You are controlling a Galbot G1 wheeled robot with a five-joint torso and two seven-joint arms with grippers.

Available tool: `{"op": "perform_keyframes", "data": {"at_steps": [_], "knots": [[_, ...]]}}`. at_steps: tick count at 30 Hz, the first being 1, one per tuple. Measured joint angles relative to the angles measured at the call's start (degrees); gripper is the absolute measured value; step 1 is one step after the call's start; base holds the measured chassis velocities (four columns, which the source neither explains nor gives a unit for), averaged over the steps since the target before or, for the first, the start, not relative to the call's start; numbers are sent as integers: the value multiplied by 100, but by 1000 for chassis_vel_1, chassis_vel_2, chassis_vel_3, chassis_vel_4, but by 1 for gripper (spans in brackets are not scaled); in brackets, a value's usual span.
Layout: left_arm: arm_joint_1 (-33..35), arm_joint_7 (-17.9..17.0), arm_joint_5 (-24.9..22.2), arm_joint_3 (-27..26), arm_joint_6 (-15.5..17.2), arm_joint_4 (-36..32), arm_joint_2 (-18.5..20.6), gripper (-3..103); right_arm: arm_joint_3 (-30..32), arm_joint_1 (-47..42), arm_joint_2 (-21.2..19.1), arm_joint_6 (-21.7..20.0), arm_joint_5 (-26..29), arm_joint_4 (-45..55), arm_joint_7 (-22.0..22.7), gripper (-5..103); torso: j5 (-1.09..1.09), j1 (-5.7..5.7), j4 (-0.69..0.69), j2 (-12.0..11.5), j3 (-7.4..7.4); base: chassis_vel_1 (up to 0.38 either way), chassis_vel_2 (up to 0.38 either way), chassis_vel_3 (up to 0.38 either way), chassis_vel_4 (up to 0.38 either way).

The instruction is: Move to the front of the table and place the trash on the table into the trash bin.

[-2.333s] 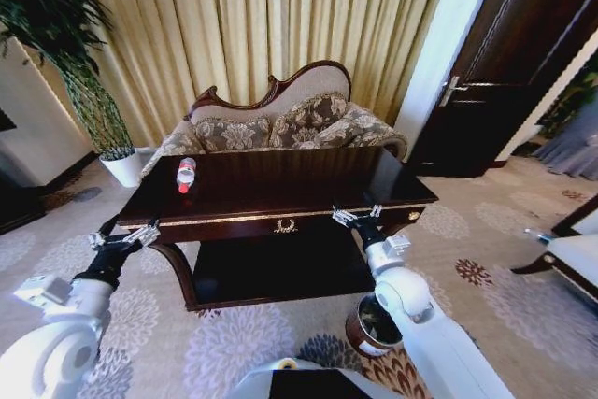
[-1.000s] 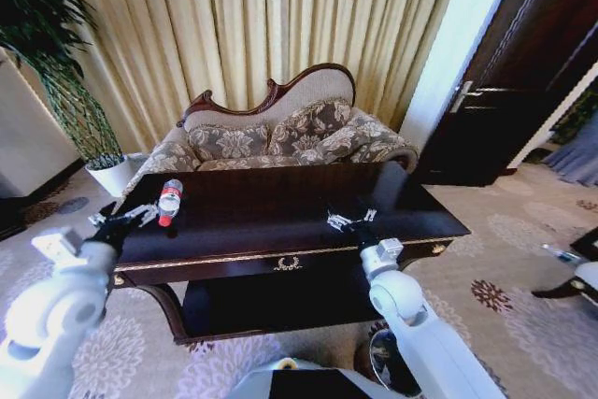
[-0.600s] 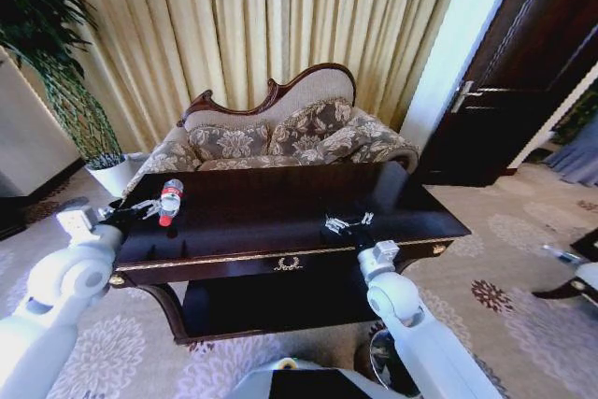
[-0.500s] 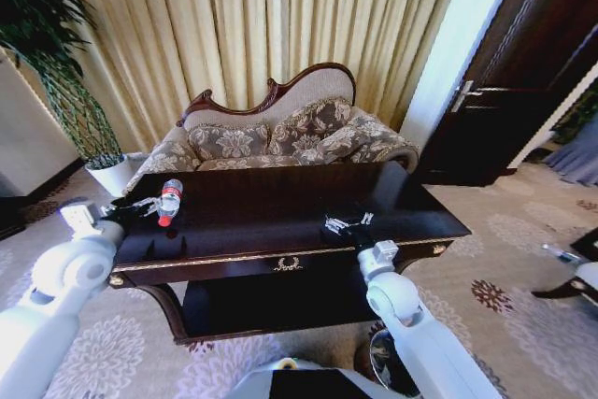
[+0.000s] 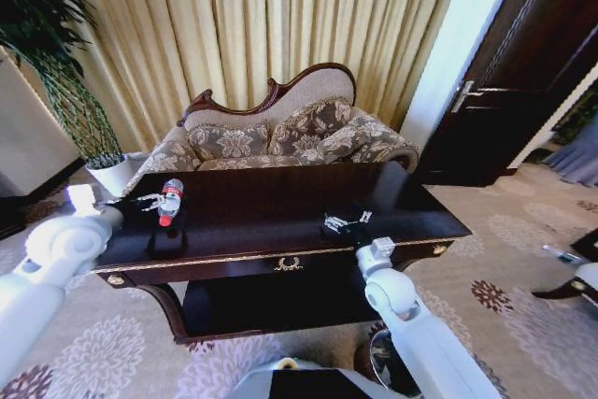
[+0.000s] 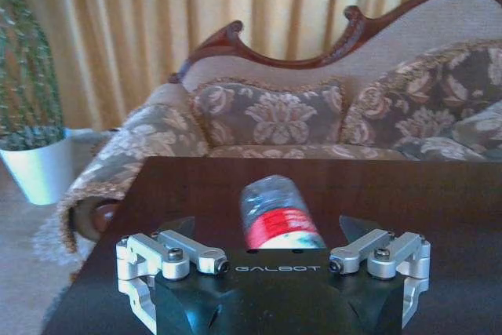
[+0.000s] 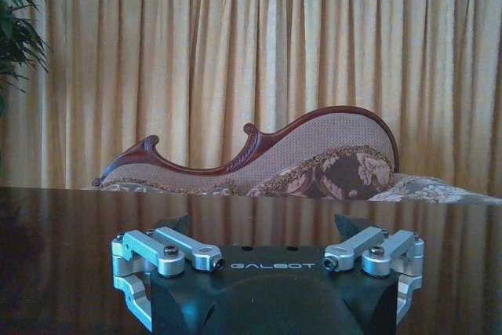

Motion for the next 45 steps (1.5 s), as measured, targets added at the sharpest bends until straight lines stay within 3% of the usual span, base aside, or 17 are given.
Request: {"op": "perform_keyframes", "data": {"at_steps": [3, 5, 13, 41, 42, 43, 44, 45], "knots": [[-289, -133, -141, 283, 51, 30, 2, 100, 9, 1, 3, 14, -1, -7, -8, 100, 0, 0, 0, 0, 0, 0, 0, 0, 0], [-602, -460, -371, 622, 127, 37, -51, 100, 42, 2, -3, 24, 1, -7, -9, 100, 0, 0, -1, 0, 0, 0, 0, 0, 0], [-589, -1261, -917, 689, 258, -160, -182, 100, 85, 27, 3, 50, 8, -74, -9, 100, 0, 0, 1, 0, 0, 0, 0, 0, 0], [-374, -1414, -1113, 585, 391, 5, -300, 102, 97, 69, 60, 128, 27, -15, 1, 100, 0, 0, 1, 0, 0, 0, 0, 0, 0], [-323, -1416, -1244, 483, 414, -2, -300, 93, 103, 60, 62, 134, 45, -15, 15, 100, 0, 0, 1, 0, 0, 0, 0, 0, 0], [-323, -1416, -1244, 483, 414, -2, -300, 93, 103, 60, 62, 134, 45, -15, 15, 100, 0, 0, 1, 0, 0, 0, 0, 0, 0], [-288, -1418, -1305, 423, 421, -9, -304, 82, 106, 56, 60, 134, 54, -14, 19, 100, 0, 0, 1, 0, 0, 0, 0, 0, 0], [-265, -1420, -1319, 398, 421, -12, -308, 82, 108, 56, 56, 134, 56, -10, 21, 100, 0, 0, 1, 0, 0, 0, 0, 0, 0]]}}
